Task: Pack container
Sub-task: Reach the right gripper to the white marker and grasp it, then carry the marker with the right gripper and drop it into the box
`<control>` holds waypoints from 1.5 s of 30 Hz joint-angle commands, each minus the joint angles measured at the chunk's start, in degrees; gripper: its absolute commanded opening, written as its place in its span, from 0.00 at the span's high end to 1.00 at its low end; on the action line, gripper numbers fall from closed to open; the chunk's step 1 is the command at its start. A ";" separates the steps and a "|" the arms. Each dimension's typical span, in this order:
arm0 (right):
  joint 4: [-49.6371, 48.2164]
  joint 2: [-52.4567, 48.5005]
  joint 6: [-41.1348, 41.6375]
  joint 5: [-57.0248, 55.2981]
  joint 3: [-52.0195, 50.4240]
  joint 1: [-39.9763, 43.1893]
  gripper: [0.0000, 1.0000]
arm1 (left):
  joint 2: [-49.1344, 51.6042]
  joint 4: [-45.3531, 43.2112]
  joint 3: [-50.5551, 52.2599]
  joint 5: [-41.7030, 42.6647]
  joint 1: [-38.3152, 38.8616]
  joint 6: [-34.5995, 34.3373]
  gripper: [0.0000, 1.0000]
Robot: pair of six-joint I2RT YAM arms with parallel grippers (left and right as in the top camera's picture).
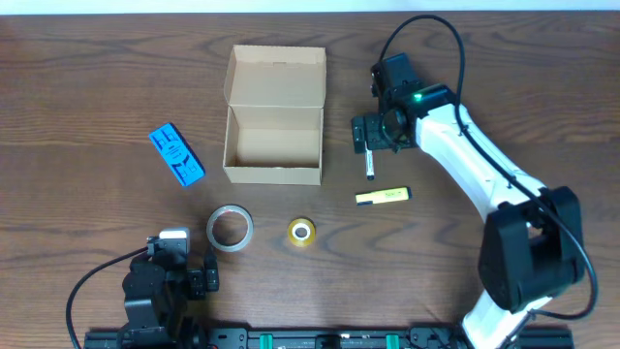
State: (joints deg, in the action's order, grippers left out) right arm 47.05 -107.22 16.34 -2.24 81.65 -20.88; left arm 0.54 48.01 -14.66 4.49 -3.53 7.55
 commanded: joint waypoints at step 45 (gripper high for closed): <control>-5.46 -13.77 8.20 2.69 0.85 -0.35 0.99 | -0.33 3.02 0.37 -0.61 0.22 0.17 0.05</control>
State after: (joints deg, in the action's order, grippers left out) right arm 41.45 -119.85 25.63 0.21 82.15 -20.93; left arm 0.54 47.99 -14.66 4.49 -3.53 7.55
